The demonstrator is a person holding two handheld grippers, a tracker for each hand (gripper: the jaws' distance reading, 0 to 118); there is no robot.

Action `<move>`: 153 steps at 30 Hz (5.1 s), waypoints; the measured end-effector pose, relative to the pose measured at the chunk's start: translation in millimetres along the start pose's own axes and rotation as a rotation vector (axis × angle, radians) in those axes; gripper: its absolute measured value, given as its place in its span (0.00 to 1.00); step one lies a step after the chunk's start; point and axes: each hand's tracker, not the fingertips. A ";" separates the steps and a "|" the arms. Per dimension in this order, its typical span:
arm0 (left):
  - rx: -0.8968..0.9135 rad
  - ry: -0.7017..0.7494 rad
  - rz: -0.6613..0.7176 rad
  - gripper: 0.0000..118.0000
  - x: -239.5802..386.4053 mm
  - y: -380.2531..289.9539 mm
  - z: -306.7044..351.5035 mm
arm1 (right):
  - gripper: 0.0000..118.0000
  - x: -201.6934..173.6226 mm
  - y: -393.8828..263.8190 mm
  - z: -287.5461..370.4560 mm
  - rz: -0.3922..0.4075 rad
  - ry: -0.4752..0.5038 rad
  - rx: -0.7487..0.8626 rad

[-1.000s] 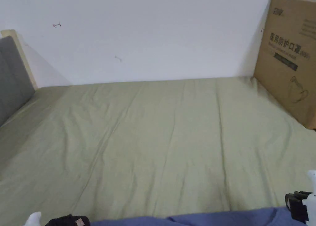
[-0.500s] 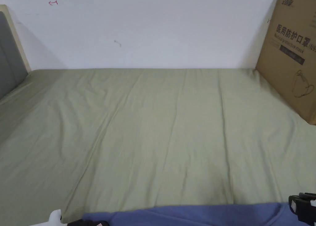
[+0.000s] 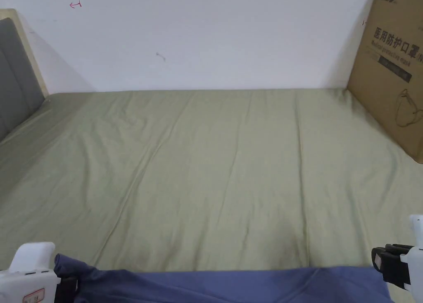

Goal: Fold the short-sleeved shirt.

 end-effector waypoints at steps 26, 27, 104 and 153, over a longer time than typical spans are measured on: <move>-0.152 -0.353 -0.032 0.01 132.8 22.4 -40.8 | 0.00 19.6 -11.8 12.7 -0.063 0.065 0.040; -0.196 -0.398 -0.002 0.01 133.0 19.8 -46.5 | 0.00 19.5 -12.1 12.7 -0.062 0.065 0.040; -0.259 -0.608 0.010 0.30 241.3 34.7 -73.3 | 0.00 4.0 -14.1 28.8 -0.106 0.205 0.013; 0.138 -0.585 0.326 0.01 104.1 -12.2 46.0 | 0.00 11.5 -33.3 -31.6 -0.225 0.480 -0.189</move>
